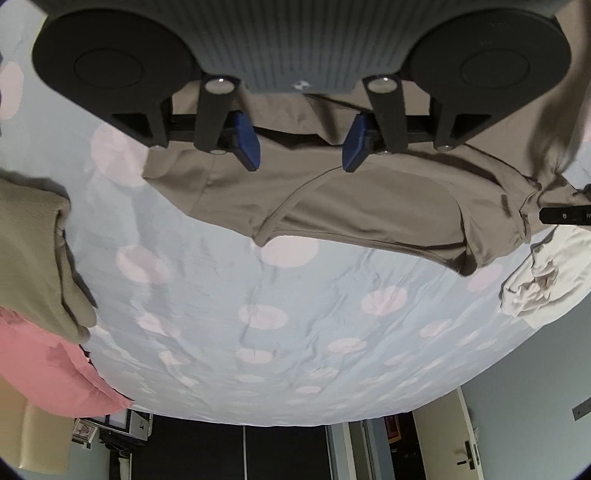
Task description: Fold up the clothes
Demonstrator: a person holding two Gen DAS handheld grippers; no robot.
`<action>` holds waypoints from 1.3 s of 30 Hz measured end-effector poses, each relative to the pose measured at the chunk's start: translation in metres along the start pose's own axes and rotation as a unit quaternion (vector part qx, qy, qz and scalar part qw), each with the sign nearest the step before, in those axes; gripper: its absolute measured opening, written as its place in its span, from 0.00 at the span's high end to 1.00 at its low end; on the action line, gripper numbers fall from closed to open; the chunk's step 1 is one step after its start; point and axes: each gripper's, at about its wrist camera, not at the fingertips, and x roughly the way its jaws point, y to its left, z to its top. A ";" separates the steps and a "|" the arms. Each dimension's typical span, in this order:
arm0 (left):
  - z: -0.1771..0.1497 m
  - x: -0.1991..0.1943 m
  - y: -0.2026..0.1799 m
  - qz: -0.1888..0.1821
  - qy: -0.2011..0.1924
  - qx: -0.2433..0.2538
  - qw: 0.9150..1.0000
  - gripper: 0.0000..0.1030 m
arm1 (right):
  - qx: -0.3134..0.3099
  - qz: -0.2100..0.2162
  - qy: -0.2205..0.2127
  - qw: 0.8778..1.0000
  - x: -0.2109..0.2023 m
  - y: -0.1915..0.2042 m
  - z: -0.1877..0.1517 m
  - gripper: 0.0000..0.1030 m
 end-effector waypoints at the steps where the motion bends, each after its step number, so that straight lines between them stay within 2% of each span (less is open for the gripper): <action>1: -0.002 -0.002 -0.007 -0.001 -0.001 0.029 1.000 0.81 | 0.005 0.000 0.002 1.000 -0.002 -0.003 0.000 0.45; 4: -0.010 -0.009 -0.029 -0.004 -0.005 0.117 0.993 0.76 | 0.022 0.005 0.005 1.000 -0.011 -0.013 -0.002 0.42; 7: -0.025 -0.005 -0.053 0.007 -0.005 0.213 0.977 0.71 | 0.031 0.004 0.007 0.999 -0.020 -0.021 -0.006 0.42; 11: -0.041 0.007 -0.073 0.027 -0.005 0.288 0.957 0.71 | 0.043 0.001 0.016 0.999 -0.029 -0.032 -0.014 0.42; 13: -0.045 0.015 -0.077 0.038 -0.007 0.311 0.950 0.71 | 0.048 0.006 0.020 0.999 -0.033 -0.038 -0.019 0.42; 14: -0.046 0.019 -0.078 0.043 -0.005 0.312 0.949 0.71 | 0.049 0.008 0.023 0.999 -0.035 -0.040 -0.022 0.42; 16: -0.043 0.027 -0.075 0.046 0.003 0.300 0.953 0.71 | 0.044 0.011 0.028 0.999 -0.038 -0.043 -0.029 0.42; 17: -0.042 0.030 -0.073 0.047 0.006 0.292 0.955 0.75 | 0.039 0.011 0.032 0.999 -0.039 -0.043 -0.033 0.42; 18: -0.039 0.031 -0.070 0.045 0.008 0.281 0.959 0.79 | 0.033 0.012 0.036 0.999 -0.040 -0.044 -0.037 0.42; 19: -0.036 0.032 -0.067 0.043 0.009 0.268 0.962 0.88 | 0.021 0.010 0.041 0.999 -0.039 -0.042 -0.041 0.42; 20: -0.032 0.032 -0.064 0.040 0.011 0.255 0.966 0.92 | 0.008 0.008 0.046 0.999 -0.038 -0.039 -0.046 0.42; 24: -0.019 0.016 -0.060 0.030 -0.021 0.219 0.975 0.98 | -0.038 -0.021 0.058 0.997 -0.031 -0.030 -0.061 0.44; 26: -0.012 0.002 -0.063 0.025 -0.049 0.213 0.975 0.99 | -0.029 -0.023 0.057 0.998 -0.027 -0.032 -0.061 0.46; 28: -0.003 -0.015 -0.066 0.024 -0.081 0.209 0.974 0.99 | -0.013 -0.022 0.058 0.998 -0.022 -0.035 -0.059 0.55; 30: 0.004 -0.024 -0.063 0.040 -0.098 0.203 0.973 0.99 | -0.009 -0.037 0.066 0.997 -0.017 -0.037 -0.057 0.81; 31: 0.008 -0.026 -0.059 0.053 -0.100 0.198 0.974 1.00 | -0.008 -0.047 0.069 0.996 -0.016 -0.037 -0.055 0.84; 34: 0.012 -0.021 -0.036 0.073 -0.078 0.162 0.981 1.00 | 0.006 -0.056 0.080 0.995 -0.017 -0.044 -0.055 0.84; 36: 0.008 -0.014 -0.027 0.062 -0.053 0.153 0.985 1.00 | 0.003 -0.056 0.087 0.995 -0.018 -0.044 -0.058 0.84; 37: 0.003 -0.010 -0.028 0.058 -0.039 0.162 0.984 1.00 | 0.000 -0.056 0.091 0.994 -0.018 -0.044 -0.060 0.84; 39: -0.009 -0.006 -0.035 0.055 -0.019 0.192 0.980 1.00 | -0.002 -0.054 0.099 0.994 -0.019 -0.044 -0.062 0.91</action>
